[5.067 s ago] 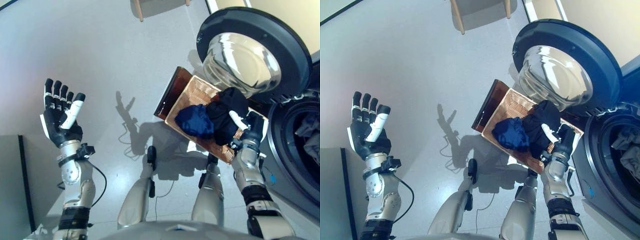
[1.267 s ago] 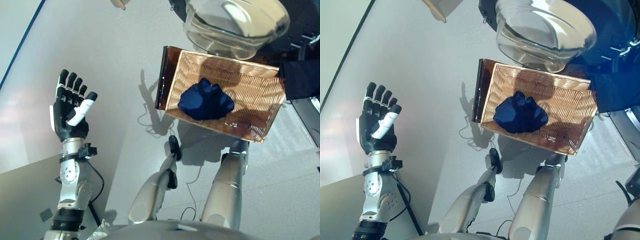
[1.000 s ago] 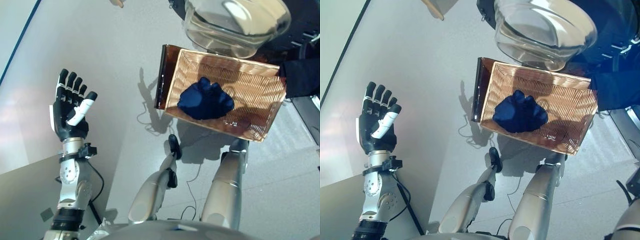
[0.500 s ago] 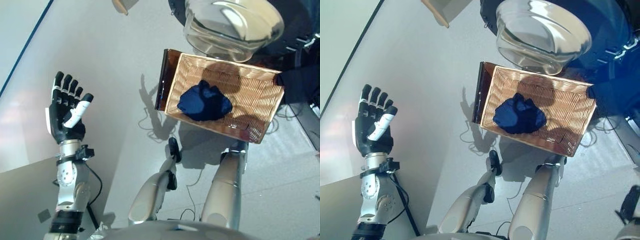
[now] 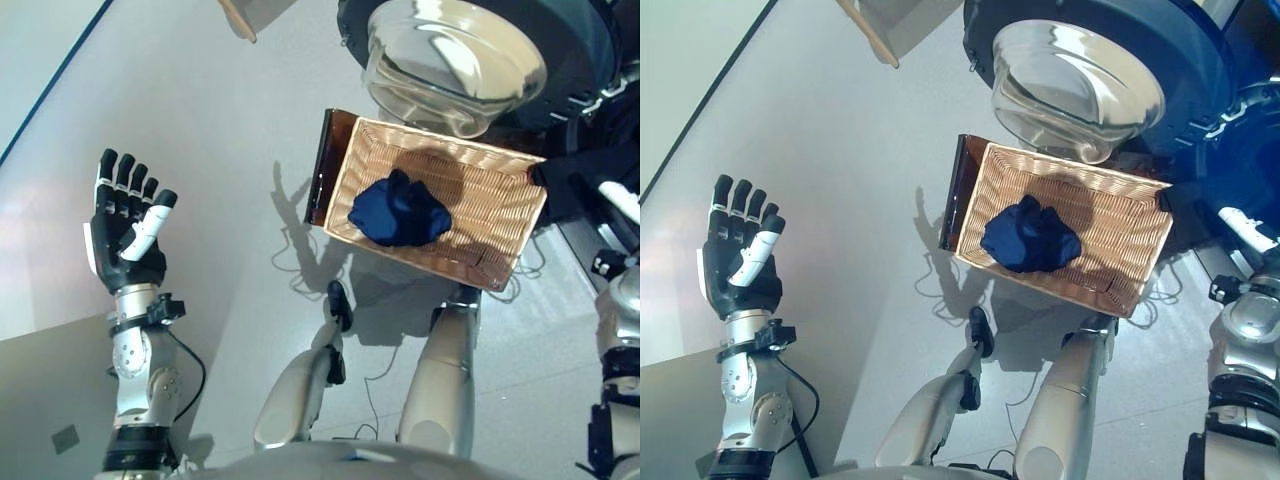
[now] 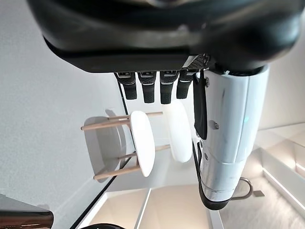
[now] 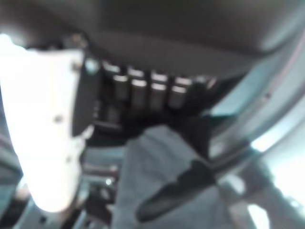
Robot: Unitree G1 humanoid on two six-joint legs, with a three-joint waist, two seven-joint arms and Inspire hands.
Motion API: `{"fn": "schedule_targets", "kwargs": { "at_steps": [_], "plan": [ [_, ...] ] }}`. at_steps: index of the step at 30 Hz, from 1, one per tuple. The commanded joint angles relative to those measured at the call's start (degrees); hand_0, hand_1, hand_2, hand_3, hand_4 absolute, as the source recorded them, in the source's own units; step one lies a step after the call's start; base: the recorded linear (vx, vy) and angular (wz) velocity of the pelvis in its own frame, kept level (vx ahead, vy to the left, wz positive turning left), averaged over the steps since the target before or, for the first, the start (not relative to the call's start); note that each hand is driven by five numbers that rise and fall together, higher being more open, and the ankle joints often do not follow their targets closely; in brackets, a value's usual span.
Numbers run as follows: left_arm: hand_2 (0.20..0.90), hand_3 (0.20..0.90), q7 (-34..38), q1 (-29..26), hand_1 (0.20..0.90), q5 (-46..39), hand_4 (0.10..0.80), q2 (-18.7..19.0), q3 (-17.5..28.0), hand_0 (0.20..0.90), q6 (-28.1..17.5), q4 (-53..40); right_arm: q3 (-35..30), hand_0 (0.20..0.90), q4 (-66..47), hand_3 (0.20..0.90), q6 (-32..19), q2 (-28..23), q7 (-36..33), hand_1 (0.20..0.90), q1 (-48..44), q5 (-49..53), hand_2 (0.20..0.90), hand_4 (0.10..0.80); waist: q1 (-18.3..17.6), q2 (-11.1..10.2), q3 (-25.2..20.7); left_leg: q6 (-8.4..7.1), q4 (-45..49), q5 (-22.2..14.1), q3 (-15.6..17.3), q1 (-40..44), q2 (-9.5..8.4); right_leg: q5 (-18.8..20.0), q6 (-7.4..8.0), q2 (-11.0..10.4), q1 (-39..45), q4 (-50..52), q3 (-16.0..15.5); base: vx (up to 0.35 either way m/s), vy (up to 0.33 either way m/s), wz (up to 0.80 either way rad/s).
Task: Pick up the clothes and place them into the washing machine
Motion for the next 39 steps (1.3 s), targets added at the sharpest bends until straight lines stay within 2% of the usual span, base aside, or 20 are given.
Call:
{"fn": "schedule_targets", "kwargs": {
  "at_steps": [1,8,14,22,30,35,39],
  "plan": [
    [0.9,0.9,0.6,0.2,0.9,0.5,0.8,1.4,7.3,0.9,-4.5,-3.8,2.9,0.9,-0.9,0.9,-3.7,-1.7,-0.8,0.9,-0.3,-1.8,0.9,0.8,1.5,-2.6,-4.7,-5.52,-0.9,-2.1,-2.1,-0.9,1.9,-0.4,-1.69,1.9,1.7,-3.0,-1.3,-0.018,-0.006,0.05],
    [0.9,0.9,0.9,0.3,0.9,0.7,0.8,1.6,8.2,0.9,-4.4,-5.0,5.7,0.9,9.1,0.9,-0.3,-3.2,-3.1,0.9,-3.9,-6.1,0.9,0.8,2.3,-2.4,-4.2,-5.82,-0.9,-1.6,-2.6,-2.4,1.98,-0.3,-1.87,2.1,0.8,-3.2,-1.6,-0.018,-0.006,0.04],
    [0.9,0.9,1.4,0.2,0.9,0.3,0.8,1.7,8.6,0.9,-4.0,-5.2,10.5,0.9,14.7,0.9,5.0,-5.8,-5.6,0.9,-8.4,-15.0,0.9,0.8,3.0,-2.3,-3.6,-6.06,-0.9,-1.3,-2.8,-3.7,2.02,-0.2,-2.02,2.4,-0.4,-2.9,-1.6,-0.002,-0.004,0.01],
    [0.9,0.9,1.7,0.6,0.9,0.6,0.8,2.3,8.1,0.9,-4.5,-7.9,12.7,0.9,19.5,0.9,6.2,-8.5,-7.0,0.9,-13.6,-15.9,0.9,0.8,4.0,-1.8,-2.8,-6.23,-0.9,-1.1,-3.0,-6.0,1.9,-0.2,-1.96,2.1,-2.8,-2.5,-1.6,-0.006,-0.002,0.05],
    [0.9,0.9,2.4,0.4,0.9,0.2,0.8,2.8,8.5,0.9,-4.8,-8.6,14.6,0.9,19.7,0.9,8.3,-12.9,-8.9,0.9,-16.7,-19.7,0.9,0.8,4.6,-1.8,-2.3,-6.45,-0.9,-0.6,-3.6,-8.5,1.77,-0.6,-2.2,2.3,-5.8,-1.4,-1.1,-0.003,-0.007,0.07],
    [0.9,0.9,2.9,0.3,0.9,0.4,0.8,2.9,8.3,0.9,-4.8,-9.0,15.7,0.9,20.5,0.9,9.3,-13.8,-9.7,0.9,-18.2,-21.4,0.9,0.8,5.2,-1.5,-2.3,-6.34,-0.9,-0.6,-3.6,-9.8,1.64,-0.7,-2.22,2.2,-7.7,-0.7,-1.0,-0.009,-0.01,0.04],
    [0.9,0.9,3.2,-0.3,0.9,0.4,0.8,3.5,8.3,0.9,-5.0,-9.9,19.4,0.9,23.1,0.9,10.4,-15.4,-9.6,0.9,-22.2,-23.4,0.9,0.8,5.9,-1.1,-1.9,-6.37,-0.9,-0.3,-3.7,-11.6,1.61,-0.9,-2.17,2.3,-10.1,0.1,-0.5,-0.044,0.007,0.06]
  ]
}}
